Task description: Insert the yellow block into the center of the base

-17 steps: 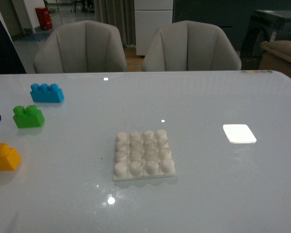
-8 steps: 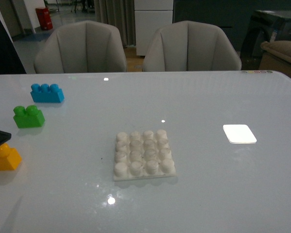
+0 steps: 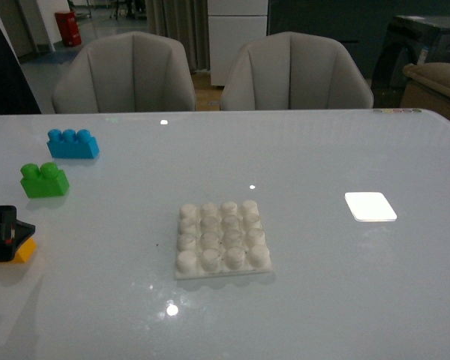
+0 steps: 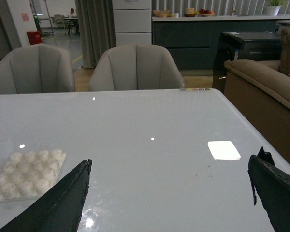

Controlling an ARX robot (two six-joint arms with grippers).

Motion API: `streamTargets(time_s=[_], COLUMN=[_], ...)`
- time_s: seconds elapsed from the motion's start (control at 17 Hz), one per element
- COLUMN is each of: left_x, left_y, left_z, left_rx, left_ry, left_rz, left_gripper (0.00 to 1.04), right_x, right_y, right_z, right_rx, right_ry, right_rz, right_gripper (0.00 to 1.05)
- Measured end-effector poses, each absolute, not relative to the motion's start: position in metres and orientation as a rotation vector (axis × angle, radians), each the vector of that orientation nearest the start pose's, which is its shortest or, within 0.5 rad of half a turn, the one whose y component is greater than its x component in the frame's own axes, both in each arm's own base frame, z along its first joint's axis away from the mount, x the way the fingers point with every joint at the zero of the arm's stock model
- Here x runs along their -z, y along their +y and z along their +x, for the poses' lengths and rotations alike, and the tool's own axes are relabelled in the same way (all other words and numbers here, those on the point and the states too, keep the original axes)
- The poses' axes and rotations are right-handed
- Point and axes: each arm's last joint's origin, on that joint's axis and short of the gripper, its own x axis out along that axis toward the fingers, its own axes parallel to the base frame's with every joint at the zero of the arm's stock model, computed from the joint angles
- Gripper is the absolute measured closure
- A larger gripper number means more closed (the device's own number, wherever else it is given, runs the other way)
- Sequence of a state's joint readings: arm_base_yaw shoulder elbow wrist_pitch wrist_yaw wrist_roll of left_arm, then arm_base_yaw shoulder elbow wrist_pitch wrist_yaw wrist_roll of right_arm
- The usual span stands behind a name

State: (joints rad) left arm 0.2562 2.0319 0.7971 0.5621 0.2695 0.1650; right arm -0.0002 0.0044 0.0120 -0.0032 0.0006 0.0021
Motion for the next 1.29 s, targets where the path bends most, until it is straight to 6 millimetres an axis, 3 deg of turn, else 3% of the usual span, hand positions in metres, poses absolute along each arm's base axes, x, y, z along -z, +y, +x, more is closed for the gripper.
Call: streamTargets(time_s=[0.41,0.53,0.71,1.12,1.29], left_x=[-0.064,-0.064,-0.064,-0.066,-0.089], left_y=[0.082,0.082,0.082,0.081,0.073], left_z=[0.343,0.343,0.344,0.343,0.342], left_rx=[0.076,0.076,0.077,0.083,0.053], left_ry=[0.629,0.632,0.627,0.637,0.634], left_rz=[-0.015,-0.016,-0.015,-0.018,-0.006], left_gripper=[0.07,0.18,0.43,0.45,0.45], right_x=[-0.167,-0.167,-0.167,-0.167,-0.167], right_y=[0.000,0.000,0.000,0.000,0.000], right_z=[0.097,0.097,0.097,0.097,0.097], right_rx=[0.000,0.001,0.000,0.000,0.000], right_ry=[-0.004,-0.004,-0.004,-0.004,-0.004], right_rz=[0.002,0.002,0.002,0.002,0.002], right_gripper=[0.06,0.06,0.06,0.06,0.06])
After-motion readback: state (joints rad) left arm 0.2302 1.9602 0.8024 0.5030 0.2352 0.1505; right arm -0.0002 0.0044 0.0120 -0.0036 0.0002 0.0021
